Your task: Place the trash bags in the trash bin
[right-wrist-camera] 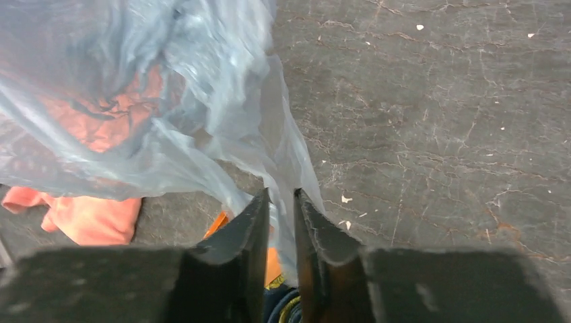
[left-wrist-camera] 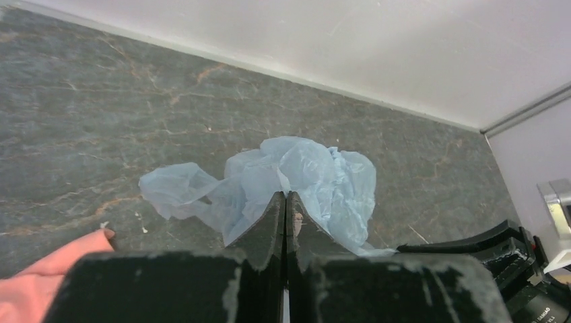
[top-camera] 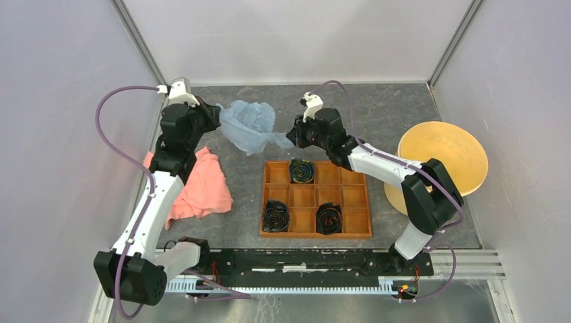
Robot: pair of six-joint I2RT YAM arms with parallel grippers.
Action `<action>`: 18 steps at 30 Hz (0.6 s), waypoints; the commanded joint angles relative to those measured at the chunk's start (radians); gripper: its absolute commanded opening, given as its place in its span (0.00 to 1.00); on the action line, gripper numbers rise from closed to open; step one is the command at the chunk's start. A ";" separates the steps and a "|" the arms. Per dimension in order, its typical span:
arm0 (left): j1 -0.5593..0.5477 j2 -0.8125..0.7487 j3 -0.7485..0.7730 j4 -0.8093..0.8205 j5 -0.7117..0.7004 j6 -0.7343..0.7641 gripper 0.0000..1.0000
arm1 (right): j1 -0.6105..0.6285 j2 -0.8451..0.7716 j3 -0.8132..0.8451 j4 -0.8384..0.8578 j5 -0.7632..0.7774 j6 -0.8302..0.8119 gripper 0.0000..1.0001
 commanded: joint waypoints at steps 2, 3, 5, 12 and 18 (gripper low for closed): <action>0.007 0.039 0.041 0.058 0.164 -0.050 0.02 | 0.006 -0.028 0.071 -0.184 -0.025 -0.218 0.39; 0.008 0.046 0.045 0.053 0.165 -0.051 0.02 | 0.007 -0.035 0.068 -0.189 -0.037 -0.242 0.46; 0.008 0.062 0.059 0.033 0.163 -0.054 0.02 | 0.018 -0.053 0.042 -0.163 -0.096 -0.305 0.61; 0.010 0.071 0.062 0.035 0.183 -0.059 0.02 | 0.167 -0.051 0.047 -0.172 0.118 -0.607 0.95; 0.010 0.057 0.059 0.031 0.159 -0.060 0.02 | 0.244 0.020 0.056 -0.097 0.194 -0.702 0.97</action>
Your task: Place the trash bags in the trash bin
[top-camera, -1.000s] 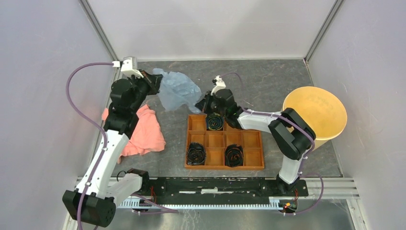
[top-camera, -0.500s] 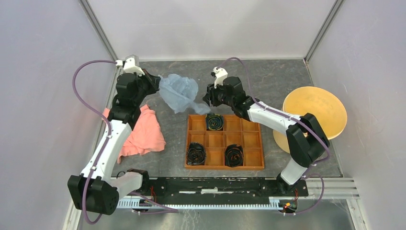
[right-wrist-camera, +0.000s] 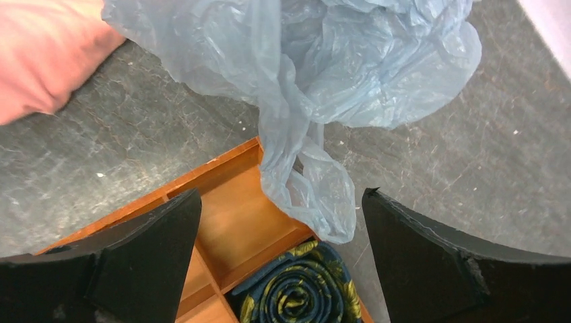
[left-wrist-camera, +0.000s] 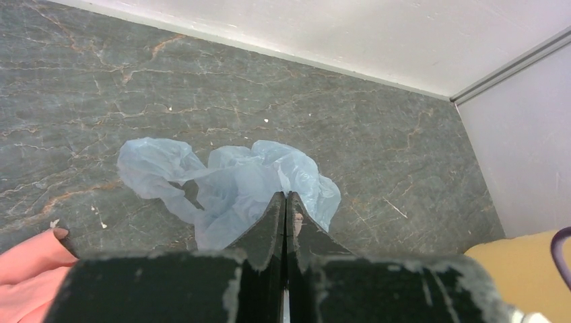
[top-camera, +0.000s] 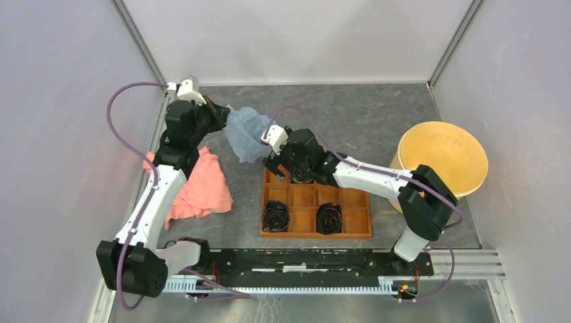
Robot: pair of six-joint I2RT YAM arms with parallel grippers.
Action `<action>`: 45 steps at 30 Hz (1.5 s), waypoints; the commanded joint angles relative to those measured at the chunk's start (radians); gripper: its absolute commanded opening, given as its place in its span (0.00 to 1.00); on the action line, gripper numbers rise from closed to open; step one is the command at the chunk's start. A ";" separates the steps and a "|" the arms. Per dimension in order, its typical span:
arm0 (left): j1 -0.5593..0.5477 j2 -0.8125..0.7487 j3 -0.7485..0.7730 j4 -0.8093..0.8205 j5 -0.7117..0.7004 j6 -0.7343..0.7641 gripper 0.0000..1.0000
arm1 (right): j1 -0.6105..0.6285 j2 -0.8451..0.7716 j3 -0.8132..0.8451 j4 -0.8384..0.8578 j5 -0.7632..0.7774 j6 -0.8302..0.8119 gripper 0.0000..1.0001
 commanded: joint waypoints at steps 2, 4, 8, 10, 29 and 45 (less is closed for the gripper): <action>0.005 -0.022 0.043 0.028 0.003 -0.026 0.02 | 0.040 0.063 0.012 0.154 0.111 -0.149 0.98; 0.005 -0.027 0.045 0.028 0.004 -0.028 0.02 | 0.045 0.102 0.017 0.226 0.136 -0.149 0.98; 0.006 -0.038 0.045 0.022 -0.018 -0.027 0.02 | 0.045 0.207 0.095 0.305 0.222 -0.097 0.96; 0.010 -0.037 0.046 0.020 -0.024 -0.027 0.02 | 0.045 0.250 0.136 0.328 0.174 -0.060 0.91; 0.089 -0.046 0.059 -0.020 -0.067 -0.015 1.00 | -0.375 0.400 0.263 0.685 -1.088 1.022 0.00; 0.276 0.516 0.089 0.152 0.598 -0.295 0.94 | -0.416 0.365 0.308 0.205 -1.124 0.484 0.00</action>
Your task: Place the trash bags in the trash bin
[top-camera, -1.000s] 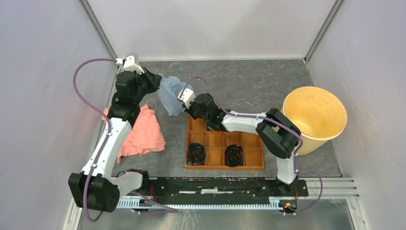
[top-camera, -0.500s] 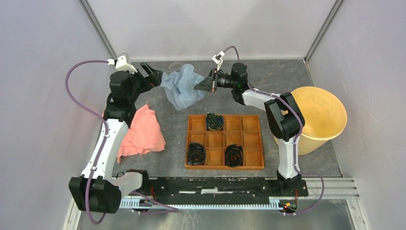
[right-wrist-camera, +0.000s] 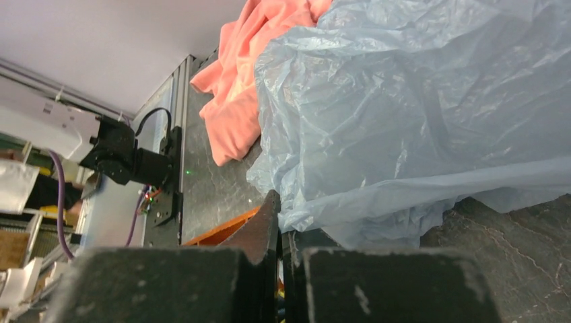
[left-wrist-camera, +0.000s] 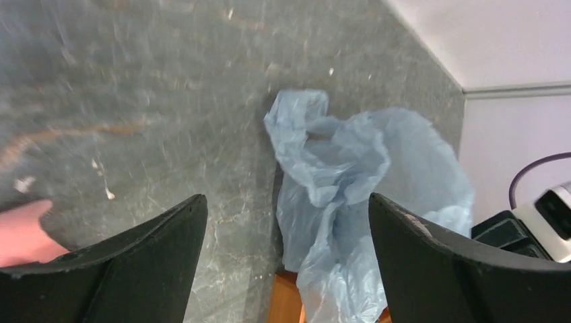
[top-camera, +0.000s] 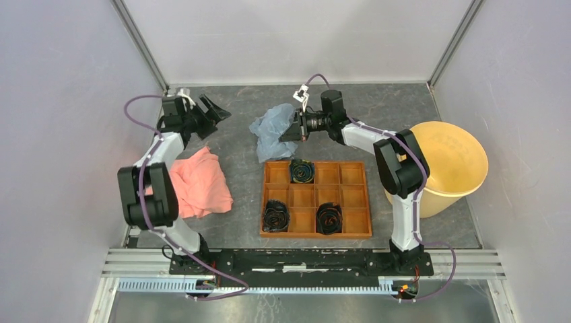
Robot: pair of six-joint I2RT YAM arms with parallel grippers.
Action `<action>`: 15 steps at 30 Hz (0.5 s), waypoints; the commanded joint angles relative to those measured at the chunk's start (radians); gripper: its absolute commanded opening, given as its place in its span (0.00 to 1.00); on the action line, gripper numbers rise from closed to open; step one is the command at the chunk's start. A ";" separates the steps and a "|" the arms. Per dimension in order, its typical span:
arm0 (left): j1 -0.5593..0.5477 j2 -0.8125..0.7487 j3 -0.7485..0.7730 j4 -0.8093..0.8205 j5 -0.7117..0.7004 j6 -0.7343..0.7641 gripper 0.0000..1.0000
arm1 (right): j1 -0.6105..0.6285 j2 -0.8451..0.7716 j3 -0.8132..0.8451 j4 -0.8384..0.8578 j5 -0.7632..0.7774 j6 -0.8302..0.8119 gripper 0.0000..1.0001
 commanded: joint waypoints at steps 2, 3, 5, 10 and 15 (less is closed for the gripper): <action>0.016 0.089 -0.023 0.142 0.291 -0.143 0.96 | -0.004 -0.057 0.017 -0.022 -0.101 -0.132 0.00; 0.016 0.101 -0.023 0.142 0.289 -0.142 0.97 | -0.004 -0.061 0.021 -0.034 -0.112 -0.145 0.00; 0.016 0.138 -0.020 0.132 0.288 -0.149 0.98 | -0.003 -0.074 0.022 -0.037 -0.133 -0.168 0.00; -0.005 0.266 -0.028 0.200 0.369 -0.248 0.97 | 0.010 -0.120 -0.002 -0.031 -0.148 -0.194 0.00; -0.037 0.318 -0.033 0.251 0.397 -0.294 0.94 | 0.043 -0.162 -0.026 -0.032 -0.160 -0.222 0.01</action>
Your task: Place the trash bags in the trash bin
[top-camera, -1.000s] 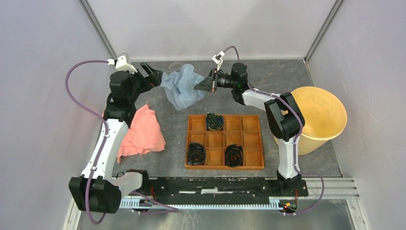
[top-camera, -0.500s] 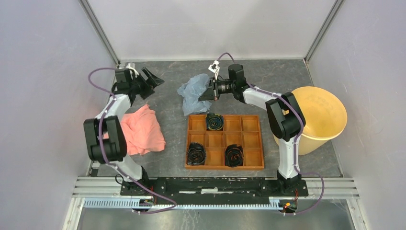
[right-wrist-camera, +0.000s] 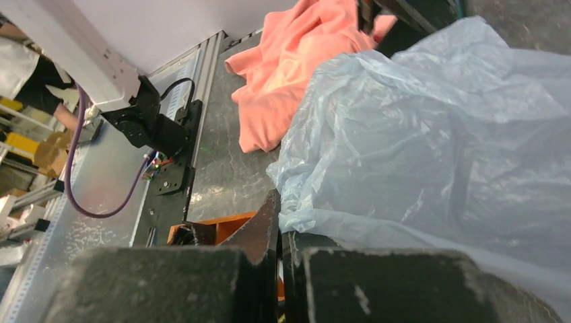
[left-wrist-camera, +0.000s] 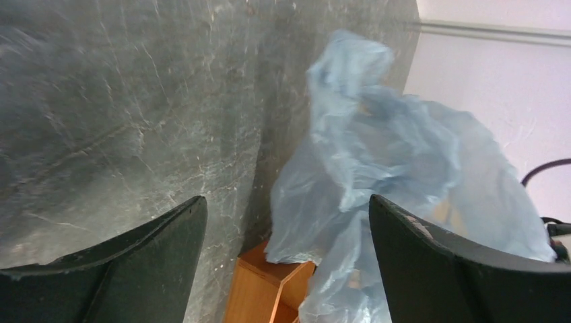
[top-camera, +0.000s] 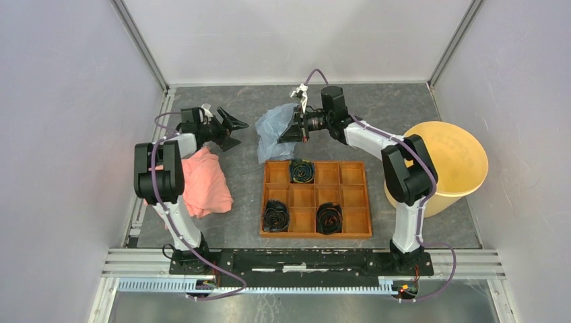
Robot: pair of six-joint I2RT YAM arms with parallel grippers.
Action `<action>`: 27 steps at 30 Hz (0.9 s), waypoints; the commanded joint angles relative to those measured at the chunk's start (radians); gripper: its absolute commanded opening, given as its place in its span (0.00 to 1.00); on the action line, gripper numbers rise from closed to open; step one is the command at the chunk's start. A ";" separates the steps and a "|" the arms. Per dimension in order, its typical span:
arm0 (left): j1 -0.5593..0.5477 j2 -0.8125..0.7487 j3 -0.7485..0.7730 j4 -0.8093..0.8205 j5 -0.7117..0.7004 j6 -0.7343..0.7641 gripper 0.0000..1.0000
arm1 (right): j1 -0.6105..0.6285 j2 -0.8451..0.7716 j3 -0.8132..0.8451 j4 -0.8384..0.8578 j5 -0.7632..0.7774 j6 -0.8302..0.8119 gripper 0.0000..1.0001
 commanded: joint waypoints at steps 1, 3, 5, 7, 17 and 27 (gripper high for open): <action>-0.024 0.026 0.005 0.085 0.075 -0.088 0.93 | 0.032 -0.088 -0.019 0.025 -0.041 -0.055 0.00; -0.025 0.040 0.006 0.092 0.077 -0.099 0.92 | 0.040 -0.100 -0.023 0.024 -0.050 -0.060 0.00; -0.027 0.060 -0.008 0.147 0.107 -0.145 0.90 | 0.051 -0.109 -0.027 0.021 -0.056 -0.065 0.00; -0.036 0.075 -0.036 0.240 0.148 -0.217 0.89 | 0.059 -0.114 -0.026 0.010 -0.058 -0.077 0.00; -0.069 0.077 -0.044 0.302 0.166 -0.251 0.81 | 0.099 -0.127 -0.014 -0.057 -0.062 -0.138 0.00; -0.079 0.061 -0.006 0.304 0.158 -0.195 0.71 | 0.119 -0.149 -0.013 -0.200 -0.076 -0.268 0.01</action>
